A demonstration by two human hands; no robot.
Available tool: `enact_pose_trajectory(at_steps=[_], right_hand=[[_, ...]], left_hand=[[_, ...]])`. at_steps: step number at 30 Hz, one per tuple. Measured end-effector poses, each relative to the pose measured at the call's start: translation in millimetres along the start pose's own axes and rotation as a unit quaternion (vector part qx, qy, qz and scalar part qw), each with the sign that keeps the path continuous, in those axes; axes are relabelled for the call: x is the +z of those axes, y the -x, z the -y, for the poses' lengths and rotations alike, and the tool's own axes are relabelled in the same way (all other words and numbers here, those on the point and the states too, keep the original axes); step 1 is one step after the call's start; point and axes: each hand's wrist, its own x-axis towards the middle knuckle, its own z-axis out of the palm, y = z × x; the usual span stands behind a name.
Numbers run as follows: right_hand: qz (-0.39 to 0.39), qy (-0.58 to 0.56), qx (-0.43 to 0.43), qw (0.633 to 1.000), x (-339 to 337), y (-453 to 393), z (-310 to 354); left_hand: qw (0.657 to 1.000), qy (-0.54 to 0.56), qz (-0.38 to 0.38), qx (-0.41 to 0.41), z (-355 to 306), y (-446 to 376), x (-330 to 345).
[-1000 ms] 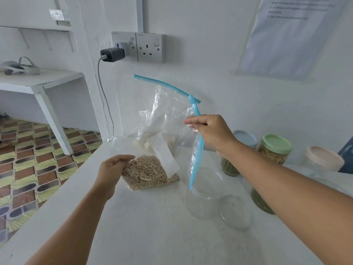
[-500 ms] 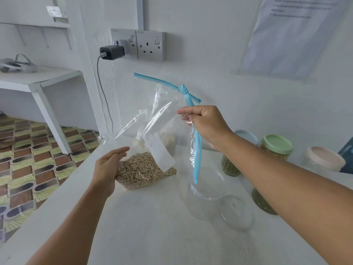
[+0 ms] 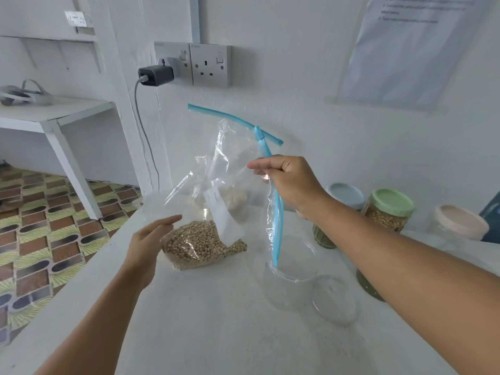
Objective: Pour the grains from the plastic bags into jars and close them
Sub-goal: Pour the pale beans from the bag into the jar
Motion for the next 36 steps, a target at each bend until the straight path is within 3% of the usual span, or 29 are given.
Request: enact_pose_trajectory(at_steps=[4,7,11,27,36], right_hand=[[0.026,0.021,0.011,0.999,1,3,-9],[0.039,0.016,0.030,0.999,-1,5,-15],[-0.002,-0.008,0.022,1.000,-7,2,-11],[-0.069,-0.046,-0.054,0.995,-51,-3,21],[-0.047,0.046,-0.071,0.995,-66,19,9]], left_hand=[[0.996,0.007,0.078,-0.051,5,8,0],[1.000,-0.002,0.007,-0.018,5,11,13],[0.997,0.026,-0.074,0.018,-8,7,21],[0.990,-0.047,-0.030,0.127,-103,9,37],[0.972,-0.102,-0.058,0.205,-112,10,43]])
